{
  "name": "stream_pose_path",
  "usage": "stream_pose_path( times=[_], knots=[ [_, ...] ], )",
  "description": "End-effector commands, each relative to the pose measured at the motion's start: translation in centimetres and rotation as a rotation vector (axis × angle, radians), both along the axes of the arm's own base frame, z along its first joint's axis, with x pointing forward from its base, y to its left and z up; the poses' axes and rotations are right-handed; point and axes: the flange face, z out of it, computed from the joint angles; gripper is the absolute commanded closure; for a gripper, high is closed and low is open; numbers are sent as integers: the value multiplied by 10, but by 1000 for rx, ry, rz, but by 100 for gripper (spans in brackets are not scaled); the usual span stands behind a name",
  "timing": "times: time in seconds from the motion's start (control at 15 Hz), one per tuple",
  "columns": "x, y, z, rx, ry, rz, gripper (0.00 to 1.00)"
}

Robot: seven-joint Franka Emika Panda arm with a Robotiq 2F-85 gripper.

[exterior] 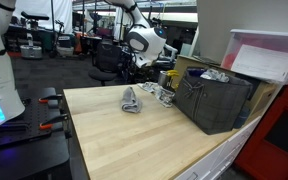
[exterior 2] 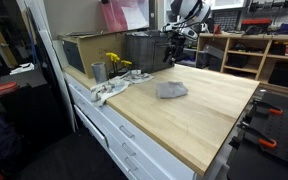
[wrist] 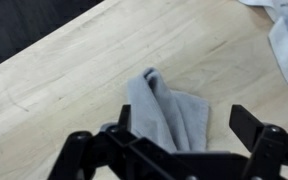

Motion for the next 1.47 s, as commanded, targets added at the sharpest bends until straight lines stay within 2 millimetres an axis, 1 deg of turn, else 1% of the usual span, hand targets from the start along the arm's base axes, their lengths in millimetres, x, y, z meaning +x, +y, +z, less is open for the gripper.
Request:
stream_pose_path(
  times=[0.0,0.13,0.33,0.4,0.53,0.73,1.07,1.27,1.4],
  knots=[
    [-34,42,-2,51,-24,197,0],
    [-47,59,-15,22,-25,322,0],
    [-64,74,-32,-36,-14,496,0],
    [-68,77,-35,-60,-2,553,0],
    [-70,81,-35,-123,24,660,0],
    [-61,88,-32,-240,47,813,0],
    [-46,103,-36,-424,81,1083,0],
    [-33,104,-36,-569,82,1214,0],
    [-21,105,-38,-676,50,1286,0]
  ],
)
